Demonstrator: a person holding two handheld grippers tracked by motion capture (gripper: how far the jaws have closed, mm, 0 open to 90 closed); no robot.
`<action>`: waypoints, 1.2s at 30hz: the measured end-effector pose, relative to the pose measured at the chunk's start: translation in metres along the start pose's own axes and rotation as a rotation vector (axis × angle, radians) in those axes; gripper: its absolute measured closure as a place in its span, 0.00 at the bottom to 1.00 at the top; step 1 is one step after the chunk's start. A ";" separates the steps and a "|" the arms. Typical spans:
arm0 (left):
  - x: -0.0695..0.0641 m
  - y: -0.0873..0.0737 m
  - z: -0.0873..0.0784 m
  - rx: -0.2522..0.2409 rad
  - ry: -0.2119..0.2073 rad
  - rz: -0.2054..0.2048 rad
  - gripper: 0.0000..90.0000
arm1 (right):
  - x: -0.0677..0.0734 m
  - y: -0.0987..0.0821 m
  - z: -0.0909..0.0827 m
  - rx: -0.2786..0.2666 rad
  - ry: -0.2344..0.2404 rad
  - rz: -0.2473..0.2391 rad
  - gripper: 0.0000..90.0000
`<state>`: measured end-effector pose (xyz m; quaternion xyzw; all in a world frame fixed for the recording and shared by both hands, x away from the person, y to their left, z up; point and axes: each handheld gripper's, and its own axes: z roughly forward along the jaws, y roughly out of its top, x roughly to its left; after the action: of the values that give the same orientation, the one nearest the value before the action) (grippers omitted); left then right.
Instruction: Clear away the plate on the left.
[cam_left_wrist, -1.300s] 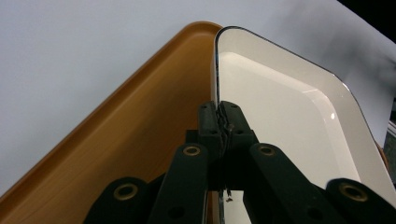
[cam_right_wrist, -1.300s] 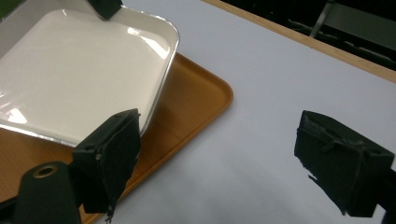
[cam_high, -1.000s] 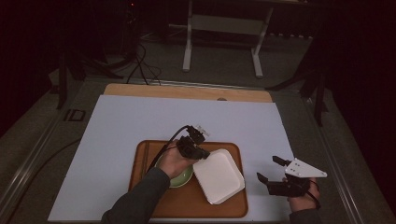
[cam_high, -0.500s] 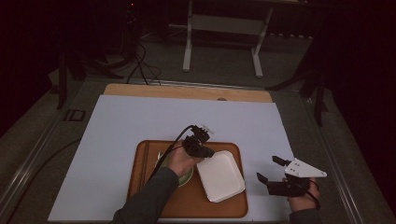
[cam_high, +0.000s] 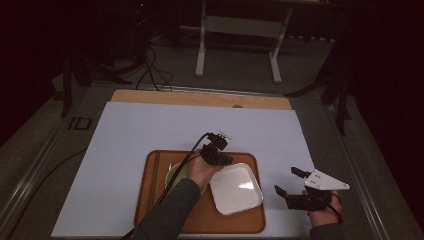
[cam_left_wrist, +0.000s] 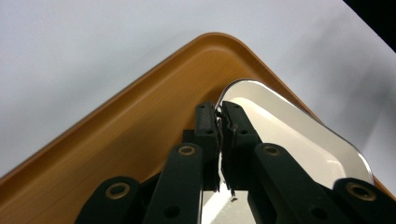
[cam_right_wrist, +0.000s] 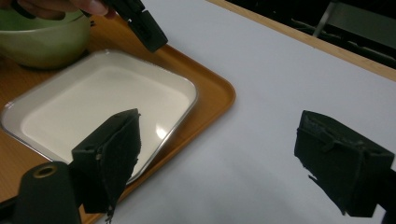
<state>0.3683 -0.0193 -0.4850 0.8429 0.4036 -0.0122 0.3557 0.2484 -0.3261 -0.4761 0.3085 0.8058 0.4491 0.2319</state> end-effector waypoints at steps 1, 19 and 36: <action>0.000 0.000 0.000 -0.008 0.000 0.000 0.95 | 0.000 0.000 0.000 -0.001 0.000 0.000 0.16; -0.014 -0.002 -0.044 -0.200 0.023 0.094 0.57 | 0.001 0.000 0.000 -0.003 -0.005 0.000 0.16; -0.012 -0.023 -0.100 -0.362 0.154 0.135 0.47 | 0.002 0.000 0.000 0.001 -0.005 0.001 0.16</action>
<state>0.3179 0.0431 -0.4204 0.7888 0.3678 0.1491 0.4694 0.2474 -0.3249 -0.4761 0.3102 0.8052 0.4481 0.2338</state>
